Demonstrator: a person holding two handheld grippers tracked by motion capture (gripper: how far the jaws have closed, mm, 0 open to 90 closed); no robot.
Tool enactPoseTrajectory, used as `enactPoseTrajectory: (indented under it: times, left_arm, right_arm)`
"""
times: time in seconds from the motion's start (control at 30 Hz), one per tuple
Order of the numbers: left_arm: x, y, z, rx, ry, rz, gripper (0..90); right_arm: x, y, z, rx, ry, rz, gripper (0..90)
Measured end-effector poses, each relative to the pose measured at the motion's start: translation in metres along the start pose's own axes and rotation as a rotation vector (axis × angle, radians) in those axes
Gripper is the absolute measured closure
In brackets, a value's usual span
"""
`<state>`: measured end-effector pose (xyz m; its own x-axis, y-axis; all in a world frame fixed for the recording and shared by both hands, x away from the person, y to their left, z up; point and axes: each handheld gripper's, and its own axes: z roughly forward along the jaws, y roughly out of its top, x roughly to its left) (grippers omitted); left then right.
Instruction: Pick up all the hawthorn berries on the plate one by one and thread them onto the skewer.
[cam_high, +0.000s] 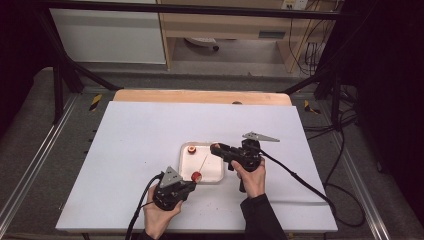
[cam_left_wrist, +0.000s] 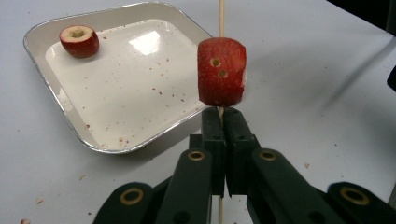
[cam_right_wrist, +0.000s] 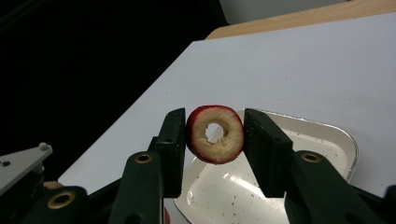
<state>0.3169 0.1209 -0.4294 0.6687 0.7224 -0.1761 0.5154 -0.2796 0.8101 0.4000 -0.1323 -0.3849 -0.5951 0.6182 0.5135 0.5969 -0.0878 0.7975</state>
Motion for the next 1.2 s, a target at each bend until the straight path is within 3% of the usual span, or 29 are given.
enactPoseTrajectory:
  times: [0.37,0.73,1.2]
  left_arm:
    - [-0.011,0.002,0.007,-0.032,-0.013,-0.061,88.3]
    - [-0.016,0.008,0.011,-0.073,-0.011,-0.128,88.3]
    - [-0.020,0.013,0.014,-0.097,-0.022,-0.172,88.3]
  right_arm:
    - [0.003,-0.003,0.003,-0.125,0.006,0.028,61.0]
    - [0.007,-0.008,0.005,-0.229,0.019,0.022,61.1]
    - [0.010,-0.013,0.008,-0.285,0.030,0.026,61.1]
